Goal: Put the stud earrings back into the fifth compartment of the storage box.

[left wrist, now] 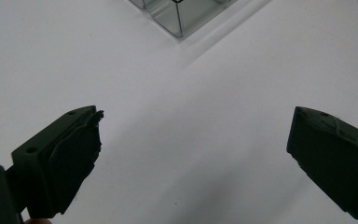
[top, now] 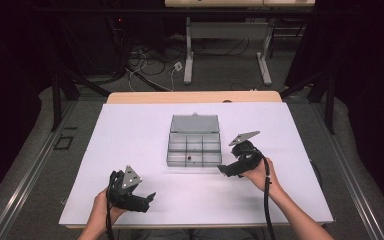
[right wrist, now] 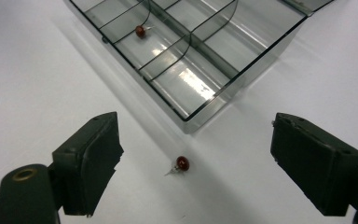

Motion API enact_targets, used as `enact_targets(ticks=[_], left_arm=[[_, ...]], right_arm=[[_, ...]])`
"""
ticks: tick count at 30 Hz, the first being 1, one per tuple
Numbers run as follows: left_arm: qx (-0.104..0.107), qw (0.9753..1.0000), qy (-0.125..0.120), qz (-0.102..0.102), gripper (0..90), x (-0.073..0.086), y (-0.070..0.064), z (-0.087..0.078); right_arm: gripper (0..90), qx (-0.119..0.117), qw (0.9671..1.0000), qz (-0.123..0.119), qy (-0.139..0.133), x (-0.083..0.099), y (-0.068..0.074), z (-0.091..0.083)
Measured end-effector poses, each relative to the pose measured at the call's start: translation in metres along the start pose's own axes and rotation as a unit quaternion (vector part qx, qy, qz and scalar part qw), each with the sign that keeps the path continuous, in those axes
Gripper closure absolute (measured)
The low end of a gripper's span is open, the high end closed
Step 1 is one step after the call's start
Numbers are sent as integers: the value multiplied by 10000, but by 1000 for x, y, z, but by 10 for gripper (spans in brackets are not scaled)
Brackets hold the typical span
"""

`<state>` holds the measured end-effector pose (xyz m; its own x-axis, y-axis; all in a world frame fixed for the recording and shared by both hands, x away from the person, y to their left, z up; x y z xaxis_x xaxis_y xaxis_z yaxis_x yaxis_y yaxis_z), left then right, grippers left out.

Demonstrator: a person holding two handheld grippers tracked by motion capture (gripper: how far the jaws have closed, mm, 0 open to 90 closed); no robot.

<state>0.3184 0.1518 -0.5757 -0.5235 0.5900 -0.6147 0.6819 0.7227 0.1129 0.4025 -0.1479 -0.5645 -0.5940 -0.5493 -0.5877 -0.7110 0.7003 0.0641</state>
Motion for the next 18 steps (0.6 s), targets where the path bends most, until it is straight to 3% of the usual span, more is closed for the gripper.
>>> enact_targets(ticks=[4, 18], left_arm=[[2, 10000, -30, 4, 33, -1, -1, 0], [-16, 10000, -15, 45, 33, -1, 0, -1]], right_arm=[[148, -28, 9999, -115, 0, 7, 4, -1], [101, -183, 9998, -72, 63, 20, 11, 3]])
Point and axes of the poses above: each handheld gripper's, and its own axes: z roughly forward along the jaws, x roughly out of its underside, y roughly to its left, the point moved 8 cm from there along z, roughly forward along the jaws, and after that the axes turned 4 degrees about y, right-handed, at the moved point
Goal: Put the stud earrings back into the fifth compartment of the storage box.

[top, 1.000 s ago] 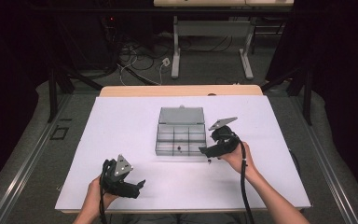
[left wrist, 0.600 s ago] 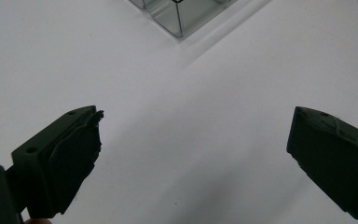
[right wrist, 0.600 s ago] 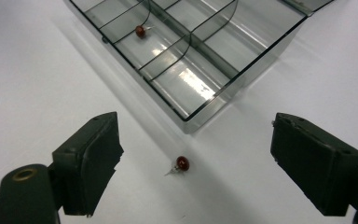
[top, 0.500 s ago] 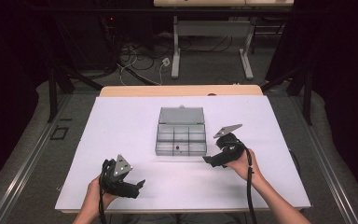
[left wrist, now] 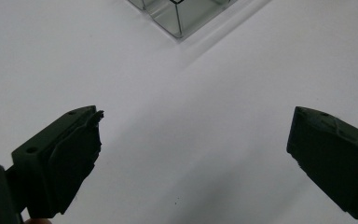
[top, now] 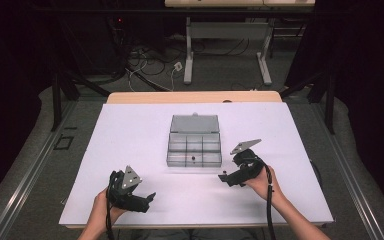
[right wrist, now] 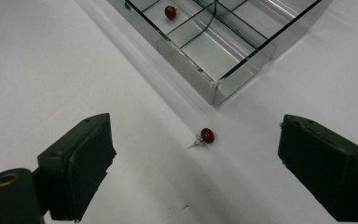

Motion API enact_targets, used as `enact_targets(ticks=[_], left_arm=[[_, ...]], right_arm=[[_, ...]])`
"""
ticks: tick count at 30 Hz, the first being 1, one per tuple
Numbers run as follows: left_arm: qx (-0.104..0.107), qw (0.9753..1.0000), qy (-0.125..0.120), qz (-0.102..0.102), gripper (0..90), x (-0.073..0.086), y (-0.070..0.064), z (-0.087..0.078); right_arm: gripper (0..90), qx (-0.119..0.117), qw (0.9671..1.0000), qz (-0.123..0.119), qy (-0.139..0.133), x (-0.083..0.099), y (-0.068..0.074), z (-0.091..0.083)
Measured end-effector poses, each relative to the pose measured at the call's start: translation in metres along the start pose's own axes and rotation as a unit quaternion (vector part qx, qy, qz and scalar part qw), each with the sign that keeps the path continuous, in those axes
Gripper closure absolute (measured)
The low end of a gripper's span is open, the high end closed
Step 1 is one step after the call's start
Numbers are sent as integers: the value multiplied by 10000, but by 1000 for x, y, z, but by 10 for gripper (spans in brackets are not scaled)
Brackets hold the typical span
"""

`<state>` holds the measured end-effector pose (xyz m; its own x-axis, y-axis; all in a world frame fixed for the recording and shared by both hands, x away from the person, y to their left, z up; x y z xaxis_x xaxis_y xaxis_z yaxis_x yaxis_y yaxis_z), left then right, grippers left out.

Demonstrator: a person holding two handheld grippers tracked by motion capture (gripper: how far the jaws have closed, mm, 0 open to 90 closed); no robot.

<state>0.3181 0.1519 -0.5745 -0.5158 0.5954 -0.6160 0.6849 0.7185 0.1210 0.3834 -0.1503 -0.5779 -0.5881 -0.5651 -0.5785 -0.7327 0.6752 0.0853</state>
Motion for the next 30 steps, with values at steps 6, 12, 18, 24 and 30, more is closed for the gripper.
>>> enact_targets(ticks=[6, 12, 18, 24, 30], left_arm=[[16, 10000, -6, -40, 33, 0, 0, 1], [11, 10000, 4, -13, 33, 0, 0, 1], [10, 10000, 11, -14, 33, 0, -1, 1], [22, 10000, 14, 19, 33, 0, 0, 1], [13, 10000, 10, 49, 33, 0, 0, 1]], right_arm=[[82, -7, 10000, 48, 9, 0, 1, 4], [47, -42, 9999, 87, 129, 2, 2, 7], [9, -50, 9996, 141, 249, 3, 2, 13], [0, -136, 9993, 115, 341, 4, 4, 19], [0, -114, 9993, 89, 351, 4, 4, 23]])
Point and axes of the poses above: each handheld gripper's, and its own axes: z roughly forward along the jaws, x roughly out of its underside, y roughly to its left, the point moved 8 cm from there along z, roughly forward along the jaws, and after that the axes turned 4 degrees about y, right-handed, at the moved point
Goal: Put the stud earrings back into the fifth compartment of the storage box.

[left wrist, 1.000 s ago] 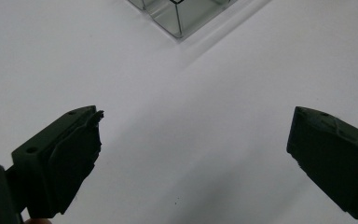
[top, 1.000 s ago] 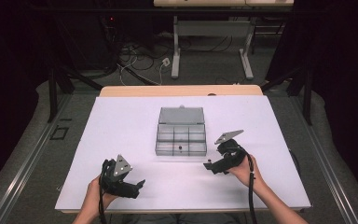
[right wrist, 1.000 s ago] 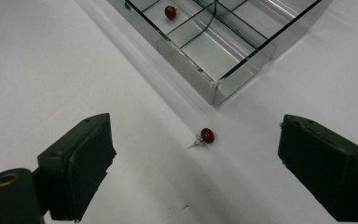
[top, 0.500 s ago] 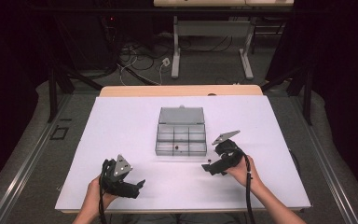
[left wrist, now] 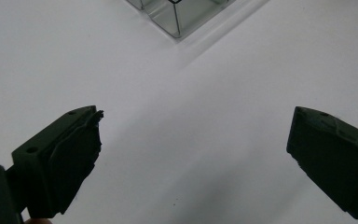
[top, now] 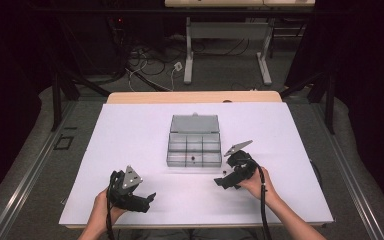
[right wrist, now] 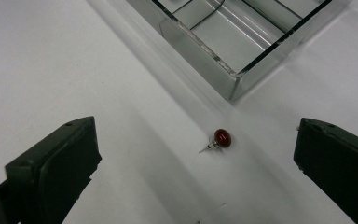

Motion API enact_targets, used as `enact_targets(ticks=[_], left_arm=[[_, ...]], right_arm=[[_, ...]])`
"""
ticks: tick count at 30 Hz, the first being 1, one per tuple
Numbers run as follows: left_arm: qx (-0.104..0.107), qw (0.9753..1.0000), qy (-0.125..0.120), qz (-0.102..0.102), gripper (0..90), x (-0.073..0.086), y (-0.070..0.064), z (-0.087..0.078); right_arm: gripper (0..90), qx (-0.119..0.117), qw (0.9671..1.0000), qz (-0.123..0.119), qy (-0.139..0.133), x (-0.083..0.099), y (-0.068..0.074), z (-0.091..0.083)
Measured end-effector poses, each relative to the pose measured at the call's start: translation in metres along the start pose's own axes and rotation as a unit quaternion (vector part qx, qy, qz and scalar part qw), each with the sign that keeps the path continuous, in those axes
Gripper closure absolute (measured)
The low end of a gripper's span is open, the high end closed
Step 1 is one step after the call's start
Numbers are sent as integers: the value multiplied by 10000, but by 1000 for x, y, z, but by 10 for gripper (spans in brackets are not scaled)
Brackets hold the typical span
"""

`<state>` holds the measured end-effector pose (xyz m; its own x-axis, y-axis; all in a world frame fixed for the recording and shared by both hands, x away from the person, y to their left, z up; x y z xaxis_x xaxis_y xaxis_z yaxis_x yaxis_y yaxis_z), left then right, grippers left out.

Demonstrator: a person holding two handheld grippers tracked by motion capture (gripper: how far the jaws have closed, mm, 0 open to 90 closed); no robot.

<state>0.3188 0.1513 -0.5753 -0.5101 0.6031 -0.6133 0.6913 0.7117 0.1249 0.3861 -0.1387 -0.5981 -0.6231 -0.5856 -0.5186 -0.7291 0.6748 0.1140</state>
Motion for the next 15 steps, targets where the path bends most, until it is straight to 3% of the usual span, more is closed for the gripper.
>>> enact_targets(ticks=[6, 7, 10, 15], left_arm=[[-3, 10000, 7, 1, 33, 0, 0, 0], [-2, 10000, 16, 4, 33, 0, 0, 0], [6, 10000, 41, 4, 33, 0, -1, 0], [8, 10000, -9, -53, 34, 0, 0, 0]], right_arm=[[3, 26, 10000, -64, 4, -1, 0, 3], [9, 10, 10000, 27, 28, 0, 2, 3], [29, 50, 10000, -39, 47, 0, 2, 5], [64, 6, 10000, 47, 80, 0, 3, 6]])
Point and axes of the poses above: each handheld gripper's, and its own axes: z roughly forward along the jaws, x roughly out of its underside, y roughly to its left, the point moved 8 cm from there along z, roughly forward along the jaws, and after that the axes turned 4 degrees about y, right-handed, at the moved point
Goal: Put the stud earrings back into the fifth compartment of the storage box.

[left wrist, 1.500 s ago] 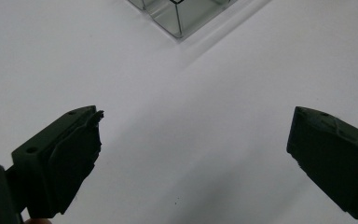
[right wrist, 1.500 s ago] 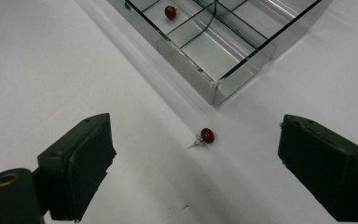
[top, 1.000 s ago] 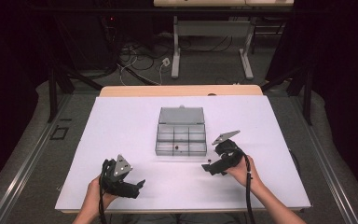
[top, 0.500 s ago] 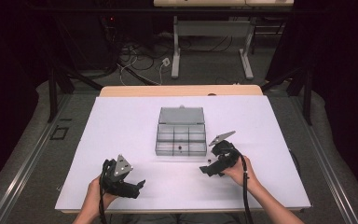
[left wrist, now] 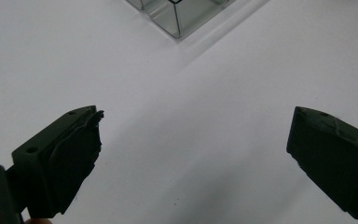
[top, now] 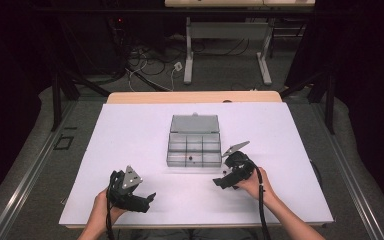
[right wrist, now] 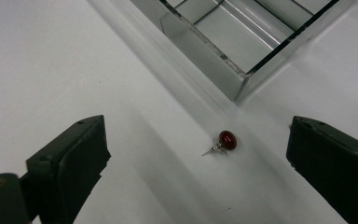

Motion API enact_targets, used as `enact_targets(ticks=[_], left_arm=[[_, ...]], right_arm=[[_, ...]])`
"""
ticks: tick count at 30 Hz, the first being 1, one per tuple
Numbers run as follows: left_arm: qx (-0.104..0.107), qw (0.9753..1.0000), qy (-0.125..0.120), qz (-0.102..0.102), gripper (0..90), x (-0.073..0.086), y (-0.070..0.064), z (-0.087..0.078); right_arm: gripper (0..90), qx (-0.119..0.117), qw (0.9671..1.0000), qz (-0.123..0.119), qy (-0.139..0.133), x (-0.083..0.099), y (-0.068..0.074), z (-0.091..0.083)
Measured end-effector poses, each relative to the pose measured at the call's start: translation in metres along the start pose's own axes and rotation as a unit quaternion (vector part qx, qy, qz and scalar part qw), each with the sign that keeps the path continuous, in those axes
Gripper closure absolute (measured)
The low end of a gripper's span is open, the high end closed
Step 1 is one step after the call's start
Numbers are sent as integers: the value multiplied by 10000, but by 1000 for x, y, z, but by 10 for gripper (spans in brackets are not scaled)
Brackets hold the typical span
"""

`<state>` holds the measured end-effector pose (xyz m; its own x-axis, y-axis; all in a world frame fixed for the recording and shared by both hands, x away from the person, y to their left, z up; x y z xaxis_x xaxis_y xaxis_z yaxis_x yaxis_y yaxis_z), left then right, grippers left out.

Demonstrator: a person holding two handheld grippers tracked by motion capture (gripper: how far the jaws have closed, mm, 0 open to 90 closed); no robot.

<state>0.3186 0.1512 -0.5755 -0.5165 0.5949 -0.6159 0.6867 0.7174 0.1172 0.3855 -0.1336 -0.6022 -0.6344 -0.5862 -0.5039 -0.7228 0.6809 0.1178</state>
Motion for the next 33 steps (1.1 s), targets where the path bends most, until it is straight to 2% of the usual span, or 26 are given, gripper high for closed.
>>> enact_targets(ticks=[3, 5, 9, 13, 15, 18, 21, 24, 25, 28, 31, 33], left_arm=[[8, 10000, 24, 40, 34, 0, 0, 0], [5, 10000, 32, 40, 34, 0, 0, -1], [0, 10000, 29, 30, 34, 0, 0, -1], [-4, 10000, 52, 51, 34, 0, 0, 0], [-1, 10000, 35, 47, 34, 0, 0, 0], [2, 10000, 21, 27, 34, 0, 0, -1], [-9, 10000, 30, 31, 35, 0, 1, 0], [-7, 10000, 41, 55, 35, 0, 0, 0], [-2, 10000, 32, 45, 35, 0, 0, 0], [5, 10000, 26, 32, 35, 0, 0, -1], [3, 10000, 30, 42, 36, 0, 0, 0], [-1, 10000, 26, 41, 35, 0, 0, 0]], right_arm=[[116, 39, 9999, -10, -103, -2, -1, -1], [156, 36, 9998, 70, -164, -3, -1, -3], [236, 156, 9994, 80, -289, -5, -4, -5], [324, 283, 9985, 190, -422, -7, -8, -5], [359, 327, 9987, 249, -289, -5, -9, -5], [447, 497, 9980, 242, -315, -3, -13, -2], [522, 523, 9979, 312, -200, -1, -13, -1], [596, 580, 9977, 248, -243, -2, -14, 2], [610, 586, 9978, 248, -166, 0, -15, 2], [642, 617, 9972, 345, -230, -1, -15, 4], [667, 616, 9969, 468, -142, 0, -14, 4], [694, 574, 9974, 399, -183, 0, -14, 6]])
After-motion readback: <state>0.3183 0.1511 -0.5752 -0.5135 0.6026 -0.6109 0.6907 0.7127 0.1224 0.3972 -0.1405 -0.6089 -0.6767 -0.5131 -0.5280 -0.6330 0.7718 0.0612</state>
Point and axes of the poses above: each handheld gripper's, and its own axes: z roughly forward along the jaws, x roughly out of its underside, y roughly to its left, the point moved 8 cm from there along z, roughly forward along the jaws, and after that the axes turned 4 degrees about y, right-handed, at the moved point
